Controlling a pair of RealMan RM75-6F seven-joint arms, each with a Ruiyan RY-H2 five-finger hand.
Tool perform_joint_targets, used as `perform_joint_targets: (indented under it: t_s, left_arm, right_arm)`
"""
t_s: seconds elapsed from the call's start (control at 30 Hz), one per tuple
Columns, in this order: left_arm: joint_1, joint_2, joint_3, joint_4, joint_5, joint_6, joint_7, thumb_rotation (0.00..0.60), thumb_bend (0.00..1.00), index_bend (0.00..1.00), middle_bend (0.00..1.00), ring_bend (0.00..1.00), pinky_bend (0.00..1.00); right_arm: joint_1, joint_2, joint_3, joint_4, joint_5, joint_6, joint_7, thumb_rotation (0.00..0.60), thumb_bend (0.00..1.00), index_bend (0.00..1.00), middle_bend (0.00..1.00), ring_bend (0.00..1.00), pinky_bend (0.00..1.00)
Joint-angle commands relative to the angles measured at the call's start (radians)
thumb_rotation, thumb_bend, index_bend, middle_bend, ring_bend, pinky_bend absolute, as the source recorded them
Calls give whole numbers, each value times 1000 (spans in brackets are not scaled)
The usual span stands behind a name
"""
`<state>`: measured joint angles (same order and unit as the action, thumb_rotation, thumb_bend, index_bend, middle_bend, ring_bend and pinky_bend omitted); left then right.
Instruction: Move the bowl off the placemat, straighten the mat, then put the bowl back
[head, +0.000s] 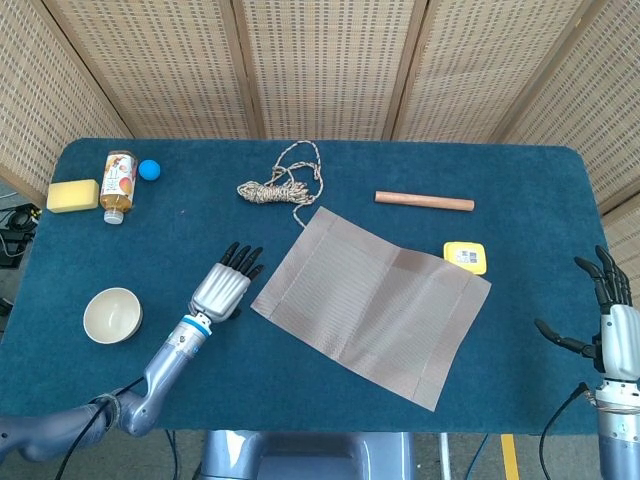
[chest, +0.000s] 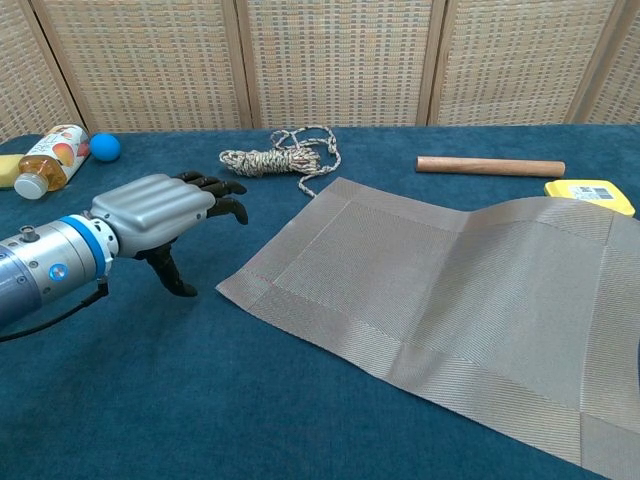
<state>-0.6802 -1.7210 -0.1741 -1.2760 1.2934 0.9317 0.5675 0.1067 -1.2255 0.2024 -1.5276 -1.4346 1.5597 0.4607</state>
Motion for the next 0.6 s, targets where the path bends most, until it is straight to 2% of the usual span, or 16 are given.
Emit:
perform_joint_targets:
  t_s: [0.03,0.17,0.3,0.47,0.6]
  left_arm:
    - [-11,-14,9,21,-2,-5,4,600,0,223,0,0,0]
    - [-25,-36,11,53,-6,-10,-1,600,12,248,0,0,0]
    - [-40,-62,11,81,-8,-16,-10,600,119,275,0,0,0]
    - [-55,-92,23,113,9,-9,-29,600,129,306,0,0,0]
    - [-61,-111,26,135,7,-6,-41,600,203,352,0,0,0]
  right_arm:
    - [1,1,2,0,3,-4,5,600,235,178,0,0,0]
    - [0,-1,6,1,6,-4,10,600,235,178,0,0,0]
    - [1,-2,6,3,10,-9,12,600,235,178,0,0,0]
    - [2,-2,9,6,18,-17,12,600,235,178,0,0,0]
    - [1,-1,12,5,21,-18,15,600,235,178,0,0,0]
